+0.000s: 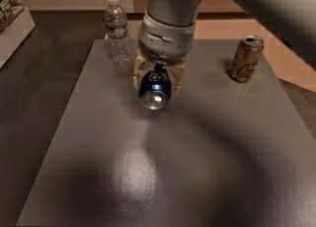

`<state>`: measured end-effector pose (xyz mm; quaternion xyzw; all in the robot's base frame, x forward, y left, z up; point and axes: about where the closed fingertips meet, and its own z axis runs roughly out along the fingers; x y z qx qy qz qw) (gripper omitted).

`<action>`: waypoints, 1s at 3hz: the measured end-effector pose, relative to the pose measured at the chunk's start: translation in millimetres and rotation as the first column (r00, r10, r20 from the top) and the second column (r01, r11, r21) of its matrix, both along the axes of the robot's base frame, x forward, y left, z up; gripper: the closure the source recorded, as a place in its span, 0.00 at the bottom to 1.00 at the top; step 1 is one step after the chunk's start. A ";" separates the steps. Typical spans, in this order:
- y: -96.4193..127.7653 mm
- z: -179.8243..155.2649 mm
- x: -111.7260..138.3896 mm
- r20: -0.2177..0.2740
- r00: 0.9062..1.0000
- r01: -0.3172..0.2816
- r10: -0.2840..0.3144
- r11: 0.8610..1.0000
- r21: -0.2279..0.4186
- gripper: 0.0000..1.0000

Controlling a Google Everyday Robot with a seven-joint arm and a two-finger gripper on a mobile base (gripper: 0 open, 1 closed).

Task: Pick pepsi can

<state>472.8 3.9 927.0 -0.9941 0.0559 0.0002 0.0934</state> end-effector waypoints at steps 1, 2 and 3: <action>6.3 34.1 5.6 0.039 0.999 0.026 -0.028 0.999 0.035 1.00; 10.7 71.1 15.5 0.086 0.994 0.053 -0.061 0.995 0.088 1.00; 17.8 73.2 22.1 0.109 0.992 0.053 -0.065 0.992 0.114 1.00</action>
Offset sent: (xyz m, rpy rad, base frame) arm -0.0015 -0.0089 0.0823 0.0217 -0.0371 -0.0527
